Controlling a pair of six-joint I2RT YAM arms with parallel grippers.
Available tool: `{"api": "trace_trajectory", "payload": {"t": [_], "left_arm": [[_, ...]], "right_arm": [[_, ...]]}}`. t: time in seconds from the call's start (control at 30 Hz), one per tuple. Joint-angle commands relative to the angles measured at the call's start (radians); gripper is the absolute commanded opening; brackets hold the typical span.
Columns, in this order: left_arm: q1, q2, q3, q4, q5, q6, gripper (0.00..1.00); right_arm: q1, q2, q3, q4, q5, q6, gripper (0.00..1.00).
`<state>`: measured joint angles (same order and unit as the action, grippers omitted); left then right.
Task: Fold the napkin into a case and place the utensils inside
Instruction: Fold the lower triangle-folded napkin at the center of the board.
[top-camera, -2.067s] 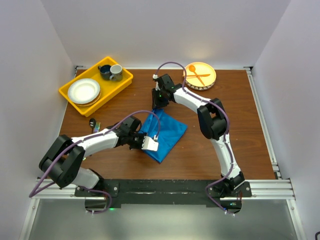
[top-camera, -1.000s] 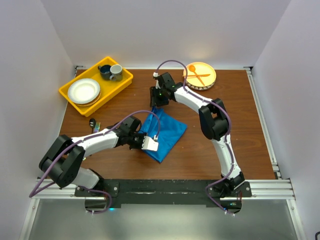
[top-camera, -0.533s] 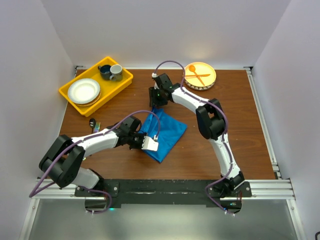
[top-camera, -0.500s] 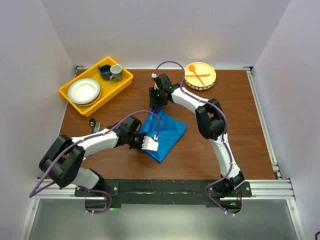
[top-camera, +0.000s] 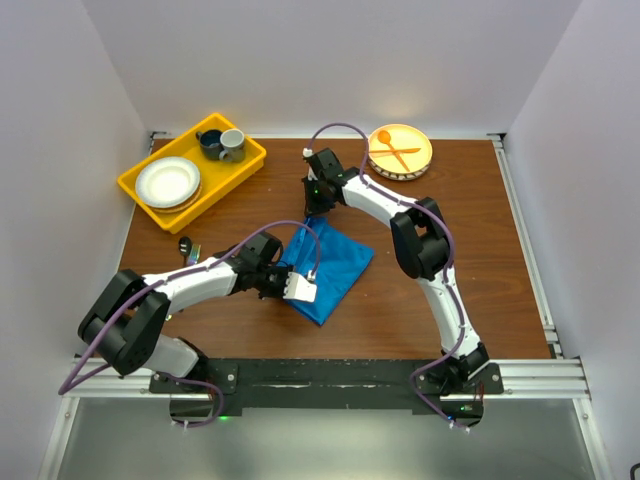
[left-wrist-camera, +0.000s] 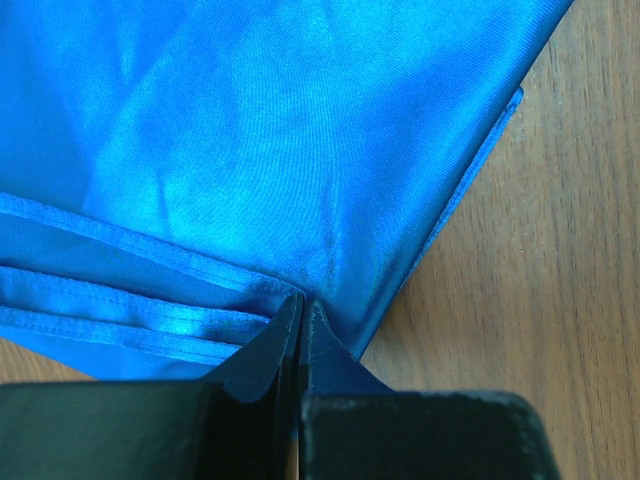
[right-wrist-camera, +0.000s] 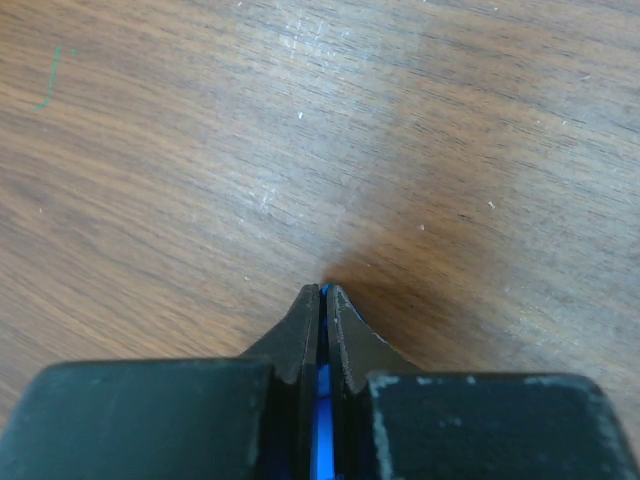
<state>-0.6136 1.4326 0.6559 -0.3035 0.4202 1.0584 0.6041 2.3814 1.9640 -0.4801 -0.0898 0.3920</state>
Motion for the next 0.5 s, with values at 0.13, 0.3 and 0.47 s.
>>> {"api": "trace_trajectory", "payload": {"t": [0.13, 0.3, 0.47], "left_arm": [[0.003, 0.028, -0.032, -0.046, -0.001, -0.005, 0.0], [0.005, 0.009, -0.025, -0.048, -0.009, -0.011, 0.0], [0.005, -0.027, -0.013, -0.068, -0.014, -0.012, 0.0]], "right_arm": [[0.005, -0.116, -0.005, -0.003, -0.036, 0.025, 0.0], [0.006, -0.162, -0.028, 0.002, -0.034, 0.018, 0.0], [0.006, -0.179, -0.043, -0.025, -0.036, -0.004, 0.0]]}}
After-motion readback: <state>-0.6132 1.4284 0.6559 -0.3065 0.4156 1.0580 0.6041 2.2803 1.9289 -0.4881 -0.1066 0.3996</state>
